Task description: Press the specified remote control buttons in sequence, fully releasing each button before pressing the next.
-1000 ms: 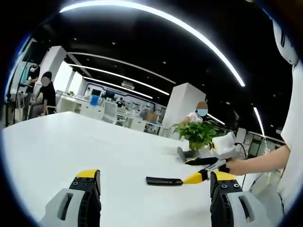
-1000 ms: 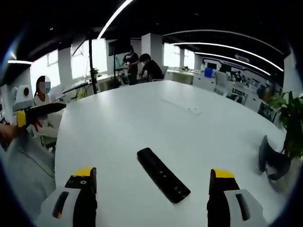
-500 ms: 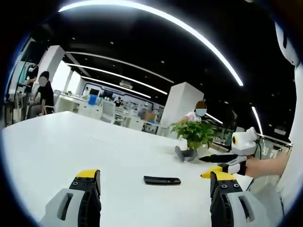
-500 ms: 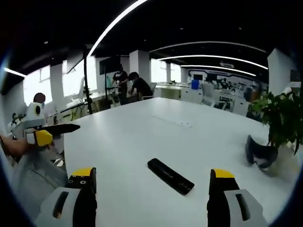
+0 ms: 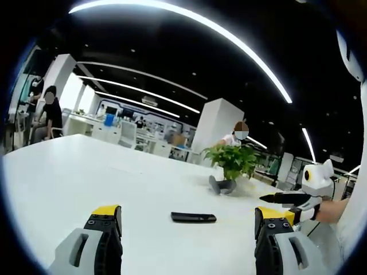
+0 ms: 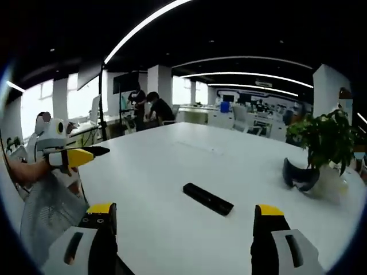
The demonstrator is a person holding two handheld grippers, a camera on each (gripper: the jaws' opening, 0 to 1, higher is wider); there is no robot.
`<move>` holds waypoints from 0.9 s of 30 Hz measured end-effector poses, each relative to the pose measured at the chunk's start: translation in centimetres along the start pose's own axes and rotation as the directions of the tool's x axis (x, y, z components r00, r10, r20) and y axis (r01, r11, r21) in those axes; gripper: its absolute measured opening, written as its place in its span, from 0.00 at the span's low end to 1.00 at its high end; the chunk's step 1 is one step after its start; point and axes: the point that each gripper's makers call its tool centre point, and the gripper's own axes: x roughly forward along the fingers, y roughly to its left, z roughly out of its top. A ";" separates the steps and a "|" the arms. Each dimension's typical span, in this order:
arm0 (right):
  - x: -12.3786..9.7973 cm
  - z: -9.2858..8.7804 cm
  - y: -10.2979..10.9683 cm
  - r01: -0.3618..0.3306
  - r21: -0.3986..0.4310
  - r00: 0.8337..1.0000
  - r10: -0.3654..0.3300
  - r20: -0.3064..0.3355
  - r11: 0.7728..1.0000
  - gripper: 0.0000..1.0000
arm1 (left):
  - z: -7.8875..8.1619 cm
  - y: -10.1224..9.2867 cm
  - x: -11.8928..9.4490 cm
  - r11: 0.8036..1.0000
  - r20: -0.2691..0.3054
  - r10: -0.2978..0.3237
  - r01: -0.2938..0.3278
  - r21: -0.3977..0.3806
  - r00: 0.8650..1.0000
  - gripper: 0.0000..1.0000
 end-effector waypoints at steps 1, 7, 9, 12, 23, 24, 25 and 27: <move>-0.1 -0.1 0.0 0.003 0.005 1.000 -0.003 0.000 1.000 0.99 | 0.0 0.0 0.0 1.000 0.000 -0.001 0.001 -0.002 1.000 1.00; -0.8 -1.3 0.7 0.029 -0.028 0.999 -0.030 -0.034 0.999 0.99 | 0.0 -0.1 -0.1 1.000 -0.001 -0.002 0.002 0.002 1.000 1.00; -0.9 -1.3 0.5 0.040 -0.031 0.999 -0.041 -0.032 0.999 0.99 | 0.0 -0.1 -0.1 1.000 0.000 -0.004 0.004 0.002 1.000 1.00; -0.9 -1.6 0.1 0.055 -0.028 0.998 -0.056 -0.040 0.998 0.99 | -0.1 -0.1 -0.2 1.000 -0.004 -0.004 0.004 0.001 1.000 1.00; -1.2 -1.7 -0.6 0.080 -0.003 0.996 -0.080 -0.037 0.997 0.99 | -0.3 -0.2 -0.2 1.000 -0.011 -0.005 0.005 0.005 1.000 1.00; -1.2 -1.6 -0.6 0.079 0.001 0.996 -0.079 -0.031 0.997 0.99 | -0.2 -0.2 -0.2 1.000 -0.010 -0.007 0.007 0.003 1.000 1.00; -1.2 -1.6 -0.6 0.079 0.002 0.996 -0.079 -0.030 0.997 0.99 | -0.3 -0.2 -0.1 1.000 -0.012 -0.006 0.006 0.003 1.000 1.00; -1.2 -1.6 -0.7 0.082 0.002 0.996 -0.082 -0.033 0.997 0.99 | -0.3 -0.2 -0.1 1.000 -0.016 -0.006 0.006 0.004 1.000 1.00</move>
